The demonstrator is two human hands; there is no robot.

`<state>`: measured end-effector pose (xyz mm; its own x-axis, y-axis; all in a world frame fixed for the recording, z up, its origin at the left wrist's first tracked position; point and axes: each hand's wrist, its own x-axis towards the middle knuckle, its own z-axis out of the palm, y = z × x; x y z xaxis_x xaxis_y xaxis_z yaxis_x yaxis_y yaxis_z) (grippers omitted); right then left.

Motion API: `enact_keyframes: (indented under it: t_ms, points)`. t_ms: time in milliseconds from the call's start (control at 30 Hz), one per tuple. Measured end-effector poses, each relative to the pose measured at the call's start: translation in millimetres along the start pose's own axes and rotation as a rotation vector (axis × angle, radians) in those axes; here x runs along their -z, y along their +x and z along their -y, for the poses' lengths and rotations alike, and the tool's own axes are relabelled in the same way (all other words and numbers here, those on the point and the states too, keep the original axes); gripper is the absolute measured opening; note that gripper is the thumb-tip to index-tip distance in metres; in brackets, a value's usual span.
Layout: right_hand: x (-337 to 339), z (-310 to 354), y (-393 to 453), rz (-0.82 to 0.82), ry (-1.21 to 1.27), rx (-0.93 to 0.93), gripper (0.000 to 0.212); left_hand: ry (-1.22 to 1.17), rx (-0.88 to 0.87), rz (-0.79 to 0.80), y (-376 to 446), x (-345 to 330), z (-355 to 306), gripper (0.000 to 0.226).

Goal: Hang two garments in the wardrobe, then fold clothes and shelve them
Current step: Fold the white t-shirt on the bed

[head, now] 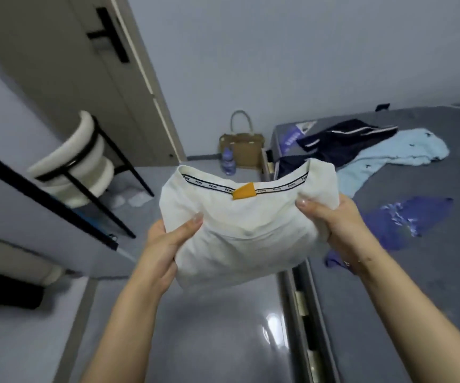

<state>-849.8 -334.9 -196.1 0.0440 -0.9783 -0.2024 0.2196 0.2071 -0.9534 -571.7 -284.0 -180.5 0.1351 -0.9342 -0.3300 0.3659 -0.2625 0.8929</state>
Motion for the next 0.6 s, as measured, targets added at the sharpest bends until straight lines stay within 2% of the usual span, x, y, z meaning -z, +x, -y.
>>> enact_keyframes:
  t_ms: [233, 500, 600]
  points:
    - [-248.9, 64.6, 22.1, 0.424, -0.029, 0.136, 0.045, -0.11, -0.365, -0.306, -58.5, 163.8, -147.7, 0.043]
    - [-516.5, 95.6, 13.6, 0.826, 0.054, 0.226, 0.037, -0.11, -0.739, -0.593, -139.8, 314.3, -283.8, 0.025]
    - [-607.7, 105.9, 10.3, 0.957, 0.101, 0.239, 0.043, -0.113, -0.827, -0.74, -161.9, 360.9, -324.8, 0.025]
